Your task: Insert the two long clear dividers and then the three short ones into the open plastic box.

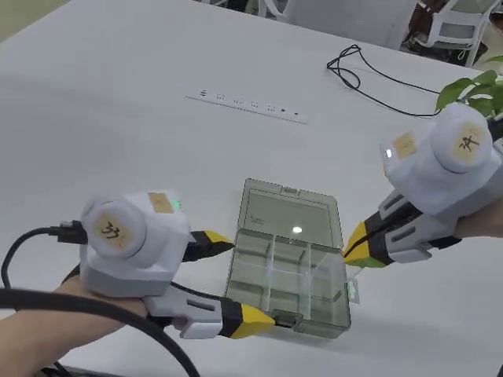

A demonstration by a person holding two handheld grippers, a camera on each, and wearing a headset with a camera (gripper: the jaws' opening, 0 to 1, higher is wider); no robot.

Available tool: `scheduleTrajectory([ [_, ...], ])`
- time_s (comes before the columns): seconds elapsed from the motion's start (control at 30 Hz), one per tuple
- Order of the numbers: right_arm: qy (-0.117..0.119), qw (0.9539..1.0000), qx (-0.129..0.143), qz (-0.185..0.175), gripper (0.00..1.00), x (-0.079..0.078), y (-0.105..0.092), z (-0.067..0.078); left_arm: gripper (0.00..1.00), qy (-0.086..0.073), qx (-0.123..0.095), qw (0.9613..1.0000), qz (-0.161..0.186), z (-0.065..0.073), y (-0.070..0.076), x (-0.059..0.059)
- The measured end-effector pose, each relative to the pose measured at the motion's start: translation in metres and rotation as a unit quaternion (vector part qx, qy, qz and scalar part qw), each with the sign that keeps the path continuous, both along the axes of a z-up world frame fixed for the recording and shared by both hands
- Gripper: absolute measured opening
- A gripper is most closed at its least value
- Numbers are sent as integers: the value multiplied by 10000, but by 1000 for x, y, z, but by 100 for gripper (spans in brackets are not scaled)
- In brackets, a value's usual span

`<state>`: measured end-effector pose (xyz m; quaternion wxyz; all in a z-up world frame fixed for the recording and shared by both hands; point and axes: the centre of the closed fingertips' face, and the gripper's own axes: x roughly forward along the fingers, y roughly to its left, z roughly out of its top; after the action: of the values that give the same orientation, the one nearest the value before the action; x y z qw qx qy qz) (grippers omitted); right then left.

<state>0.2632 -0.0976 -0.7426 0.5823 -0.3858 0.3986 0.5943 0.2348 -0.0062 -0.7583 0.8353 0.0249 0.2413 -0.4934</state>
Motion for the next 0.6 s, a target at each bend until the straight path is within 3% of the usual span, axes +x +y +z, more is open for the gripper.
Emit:
scheduleTrajectory([
  [0.2,35,9999,-104,-22,2,3,-4,-8,100,42,210,9991,374,-8,13,8],
  [0.27,51,9999,-95,-37,2,4,-3,-9,100,107,189,9989,406,-9,15,7],
  [0.6,72,9998,-175,8,2,2,-2,-12,99,124,139,9990,394,-11,14,5],
])
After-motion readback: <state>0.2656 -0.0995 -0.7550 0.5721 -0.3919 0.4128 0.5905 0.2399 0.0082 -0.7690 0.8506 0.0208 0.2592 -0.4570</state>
